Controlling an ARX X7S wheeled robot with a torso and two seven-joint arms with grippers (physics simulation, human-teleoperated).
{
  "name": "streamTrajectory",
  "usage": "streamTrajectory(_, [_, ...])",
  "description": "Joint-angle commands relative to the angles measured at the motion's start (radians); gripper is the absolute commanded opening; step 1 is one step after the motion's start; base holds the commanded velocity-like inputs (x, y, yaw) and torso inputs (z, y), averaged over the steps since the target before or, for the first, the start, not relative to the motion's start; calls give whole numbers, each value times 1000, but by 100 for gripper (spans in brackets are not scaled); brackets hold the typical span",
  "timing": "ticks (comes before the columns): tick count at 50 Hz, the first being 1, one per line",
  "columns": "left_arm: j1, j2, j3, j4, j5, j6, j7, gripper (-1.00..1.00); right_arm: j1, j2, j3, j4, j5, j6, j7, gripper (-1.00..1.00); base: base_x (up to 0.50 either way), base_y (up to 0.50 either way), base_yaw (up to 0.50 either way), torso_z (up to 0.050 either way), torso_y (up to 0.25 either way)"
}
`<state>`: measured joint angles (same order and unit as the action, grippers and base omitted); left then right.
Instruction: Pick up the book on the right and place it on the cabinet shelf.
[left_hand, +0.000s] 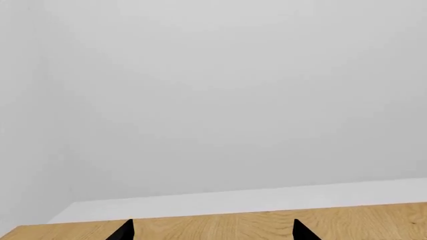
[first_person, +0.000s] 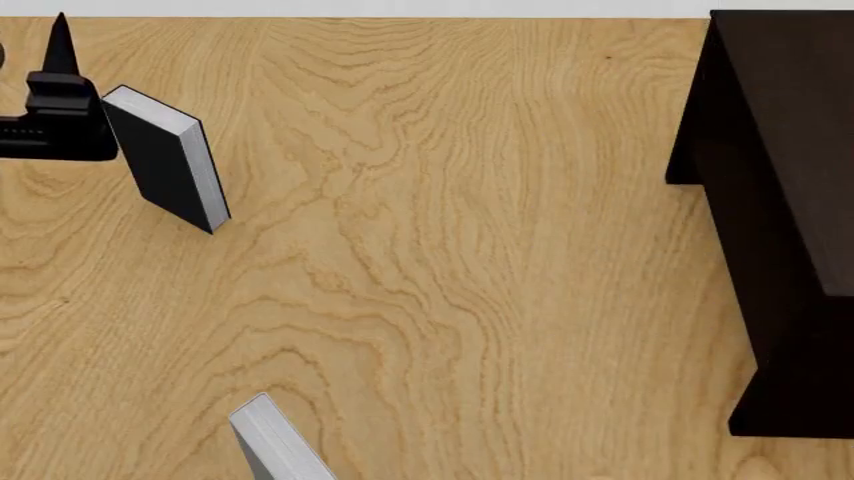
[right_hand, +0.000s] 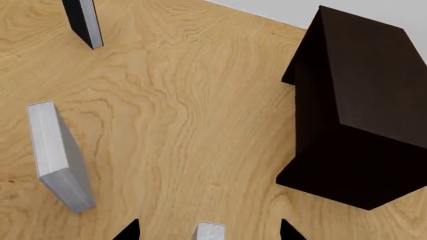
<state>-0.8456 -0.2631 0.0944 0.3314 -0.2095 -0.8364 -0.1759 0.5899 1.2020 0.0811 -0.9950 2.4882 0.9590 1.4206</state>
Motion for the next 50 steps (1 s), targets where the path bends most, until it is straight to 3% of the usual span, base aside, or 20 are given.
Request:
streamTrajectory(1, [3,-4,4,-3,-2,5,-3,100,-148,-5,65,-16,-13,38,9,100,0,0,0,0,0])
streamTrajectory(23, [7,-6,12,-4,-10,8,-8,100,-266,-22,95,10,-62,119,6,100,0,0,0,0,0])
streamTrajectory(50, [32,-13,13,5,-22,20,-14,100,-391,-192,172,109,-249,246,-112,100,0,0,0,0,0])
